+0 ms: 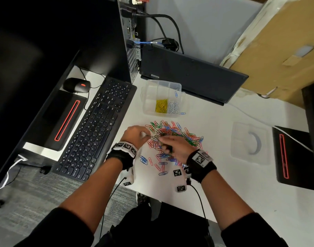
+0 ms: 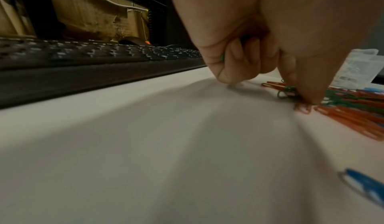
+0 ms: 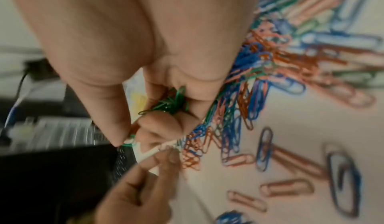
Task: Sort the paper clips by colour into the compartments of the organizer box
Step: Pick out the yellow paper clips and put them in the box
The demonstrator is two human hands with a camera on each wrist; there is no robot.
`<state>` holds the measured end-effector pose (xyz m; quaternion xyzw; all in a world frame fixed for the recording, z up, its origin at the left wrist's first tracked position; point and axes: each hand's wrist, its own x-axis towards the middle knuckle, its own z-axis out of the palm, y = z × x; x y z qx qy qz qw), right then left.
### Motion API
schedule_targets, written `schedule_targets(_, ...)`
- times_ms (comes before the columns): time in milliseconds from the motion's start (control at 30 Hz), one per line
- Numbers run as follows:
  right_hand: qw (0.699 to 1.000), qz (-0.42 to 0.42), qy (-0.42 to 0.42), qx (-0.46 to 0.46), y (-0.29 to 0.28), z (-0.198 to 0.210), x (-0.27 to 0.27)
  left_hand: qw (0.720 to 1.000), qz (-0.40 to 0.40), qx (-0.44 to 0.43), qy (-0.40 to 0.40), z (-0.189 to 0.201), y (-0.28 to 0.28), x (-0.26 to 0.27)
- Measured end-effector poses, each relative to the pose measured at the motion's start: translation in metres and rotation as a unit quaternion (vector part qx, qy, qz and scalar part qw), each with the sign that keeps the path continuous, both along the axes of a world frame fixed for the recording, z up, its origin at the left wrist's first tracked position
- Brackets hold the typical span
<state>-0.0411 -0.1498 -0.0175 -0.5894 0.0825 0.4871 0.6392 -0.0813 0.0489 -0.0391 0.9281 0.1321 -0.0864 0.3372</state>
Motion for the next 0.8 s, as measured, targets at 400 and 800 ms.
schedule_targets(400,0.959,-0.172,0.168,0.147,0.005,0.008,0.018,0.984,0.103,-0.144,0.034,-0.008,-0.002,-0.006)
schedule_targets(800,0.948,0.015,-0.246,-0.201,0.061,-0.018,0.049,0.914,0.166,-0.361,0.080,-0.011,-0.006,-0.019)
